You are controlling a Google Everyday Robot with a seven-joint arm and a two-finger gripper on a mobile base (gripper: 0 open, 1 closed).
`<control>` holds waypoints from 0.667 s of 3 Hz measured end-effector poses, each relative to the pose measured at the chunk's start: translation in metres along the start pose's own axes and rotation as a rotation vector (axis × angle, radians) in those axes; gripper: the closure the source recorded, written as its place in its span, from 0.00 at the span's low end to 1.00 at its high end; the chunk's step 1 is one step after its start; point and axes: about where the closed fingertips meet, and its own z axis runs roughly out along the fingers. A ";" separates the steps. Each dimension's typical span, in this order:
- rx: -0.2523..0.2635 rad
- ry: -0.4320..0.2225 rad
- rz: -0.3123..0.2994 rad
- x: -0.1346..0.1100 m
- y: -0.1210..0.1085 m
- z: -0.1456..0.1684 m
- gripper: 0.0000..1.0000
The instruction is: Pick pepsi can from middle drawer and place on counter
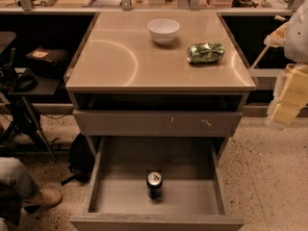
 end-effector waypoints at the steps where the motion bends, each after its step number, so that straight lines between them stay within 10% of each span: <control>1: 0.000 0.000 0.000 0.000 0.000 0.000 0.00; 2: -0.017 -0.081 -0.001 -0.003 0.007 0.011 0.00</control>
Offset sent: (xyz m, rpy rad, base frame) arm -0.0096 0.0180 -0.0398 0.2565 0.0030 0.0808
